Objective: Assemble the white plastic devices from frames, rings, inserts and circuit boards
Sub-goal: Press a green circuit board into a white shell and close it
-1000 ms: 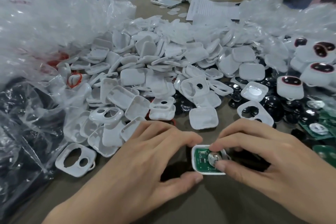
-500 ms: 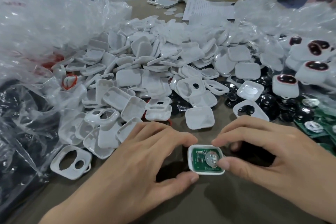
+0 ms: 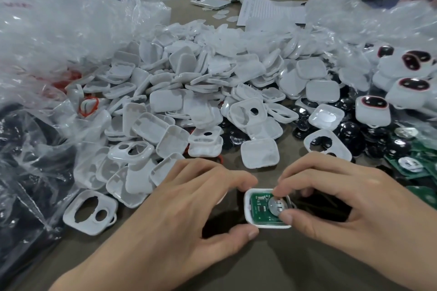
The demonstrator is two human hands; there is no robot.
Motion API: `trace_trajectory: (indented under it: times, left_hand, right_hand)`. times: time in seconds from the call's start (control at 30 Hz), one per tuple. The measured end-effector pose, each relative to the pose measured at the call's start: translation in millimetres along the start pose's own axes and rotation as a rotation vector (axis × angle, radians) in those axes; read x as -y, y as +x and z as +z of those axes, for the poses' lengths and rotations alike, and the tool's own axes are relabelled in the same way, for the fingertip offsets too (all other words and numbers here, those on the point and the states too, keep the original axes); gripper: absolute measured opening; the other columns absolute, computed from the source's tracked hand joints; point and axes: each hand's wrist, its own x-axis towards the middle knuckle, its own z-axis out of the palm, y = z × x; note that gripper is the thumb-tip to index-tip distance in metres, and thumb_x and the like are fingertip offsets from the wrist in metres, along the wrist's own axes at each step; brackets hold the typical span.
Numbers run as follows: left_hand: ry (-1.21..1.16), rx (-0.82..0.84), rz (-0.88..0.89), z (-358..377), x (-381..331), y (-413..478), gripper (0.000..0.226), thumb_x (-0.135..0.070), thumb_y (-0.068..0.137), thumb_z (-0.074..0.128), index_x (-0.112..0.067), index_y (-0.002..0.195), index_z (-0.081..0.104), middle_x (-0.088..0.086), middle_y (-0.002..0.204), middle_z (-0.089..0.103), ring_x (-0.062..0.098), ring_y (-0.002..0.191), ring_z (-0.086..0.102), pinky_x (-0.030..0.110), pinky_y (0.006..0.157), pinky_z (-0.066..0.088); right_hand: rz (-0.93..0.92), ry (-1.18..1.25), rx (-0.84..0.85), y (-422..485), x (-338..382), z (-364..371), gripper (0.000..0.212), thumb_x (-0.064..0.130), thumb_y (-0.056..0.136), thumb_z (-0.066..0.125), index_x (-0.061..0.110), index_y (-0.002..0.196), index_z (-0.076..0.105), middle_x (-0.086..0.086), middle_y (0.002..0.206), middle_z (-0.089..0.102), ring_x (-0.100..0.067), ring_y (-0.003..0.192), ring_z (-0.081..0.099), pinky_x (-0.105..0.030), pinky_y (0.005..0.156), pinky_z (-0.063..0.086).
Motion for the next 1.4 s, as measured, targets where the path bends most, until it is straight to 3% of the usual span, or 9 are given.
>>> trace_trajectory:
  times: [0.27,0.53,0.83,1.03,1.4]
  left_hand:
    - [0.007,-0.004,0.003,0.8,1.1,-0.2,0.041,-0.060,0.087,0.058,-0.039,0.122,0.055,-0.034,0.118,0.048,-0.008,0.115,0.043,0.002,0.095,0.029]
    - [-0.007,-0.009,-0.011,-0.1,-0.5,-1.1,0.042,-0.059,0.087,0.060,-0.038,0.124,0.056,-0.032,0.118,0.052,-0.007,0.115,0.045,0.004,0.095,0.032]
    - [-0.004,-0.017,-0.023,0.1,-1.6,-1.8,0.043,-0.058,0.086,0.060,-0.040,0.124,0.055,-0.032,0.117,0.055,-0.006,0.116,0.047,0.007,0.096,0.033]
    - [0.000,-0.012,-0.021,-0.1,-1.7,-2.0,0.044,-0.058,0.087,0.060,-0.039,0.126,0.054,-0.032,0.117,0.057,-0.007,0.116,0.047,0.010,0.096,0.035]
    - [0.005,-0.015,-0.008,-0.2,-1.5,-2.3,0.041,-0.057,0.088,0.059,-0.038,0.125,0.055,-0.032,0.119,0.052,-0.007,0.117,0.046,0.008,0.097,0.033]
  right_hand:
    - [0.004,0.012,-0.021,0.3,0.2,0.9,0.016,0.058,0.083,0.061,0.048,0.095,0.065,0.027,0.105,0.060,0.005,0.085,0.059,-0.004,0.071,0.042]
    - [0.019,-0.006,-0.018,1.0,0.8,3.4,0.023,0.064,0.081,0.058,0.050,0.098,0.065,0.031,0.106,0.058,0.004,0.089,0.059,-0.012,0.076,0.045]
    - [0.036,-0.005,-0.035,0.7,3.1,4.5,0.020,0.062,0.083,0.059,0.049,0.096,0.064,0.028,0.106,0.060,0.002,0.087,0.059,-0.012,0.069,0.045]
    - [0.042,-0.006,-0.018,1.3,1.4,7.2,0.025,0.066,0.082,0.056,0.051,0.099,0.063,0.030,0.109,0.058,-0.005,0.091,0.059,-0.019,0.077,0.045]
    - [0.037,-0.015,-0.018,2.3,1.2,8.0,0.024,0.066,0.082,0.056,0.051,0.099,0.063,0.031,0.106,0.058,-0.002,0.092,0.057,-0.016,0.081,0.043]
